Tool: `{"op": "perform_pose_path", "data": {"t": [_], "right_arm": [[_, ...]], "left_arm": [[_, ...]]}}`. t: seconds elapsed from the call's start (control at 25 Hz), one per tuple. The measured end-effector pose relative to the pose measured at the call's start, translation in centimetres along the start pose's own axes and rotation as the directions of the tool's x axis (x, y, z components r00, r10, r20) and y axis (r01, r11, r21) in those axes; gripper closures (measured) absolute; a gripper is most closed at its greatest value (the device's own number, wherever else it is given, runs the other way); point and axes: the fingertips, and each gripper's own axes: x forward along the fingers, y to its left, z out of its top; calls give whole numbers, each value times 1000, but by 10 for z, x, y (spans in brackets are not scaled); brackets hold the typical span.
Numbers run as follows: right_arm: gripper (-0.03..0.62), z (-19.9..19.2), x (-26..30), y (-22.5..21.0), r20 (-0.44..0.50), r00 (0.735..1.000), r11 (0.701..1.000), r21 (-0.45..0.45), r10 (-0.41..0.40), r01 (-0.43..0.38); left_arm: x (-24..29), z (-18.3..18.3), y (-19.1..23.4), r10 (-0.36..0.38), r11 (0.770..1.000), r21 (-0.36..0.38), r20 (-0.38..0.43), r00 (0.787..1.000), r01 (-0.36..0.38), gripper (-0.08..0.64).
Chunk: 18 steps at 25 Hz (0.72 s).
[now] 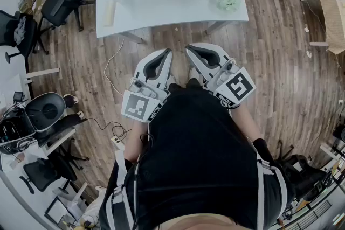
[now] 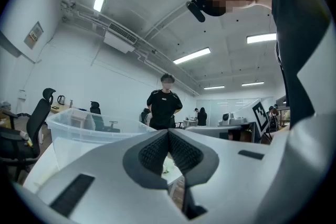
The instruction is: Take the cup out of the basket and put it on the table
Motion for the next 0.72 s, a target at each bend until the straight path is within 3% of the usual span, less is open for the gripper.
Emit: {"op": "perform_pose_path", "data": {"t": [0.72], "right_arm": [[574, 2, -17, -19, 28, 1000, 999, 47, -6, 4]], "left_arm": [[18, -3, -15, 16, 1000, 11, -7, 1000, -16, 542]]}}
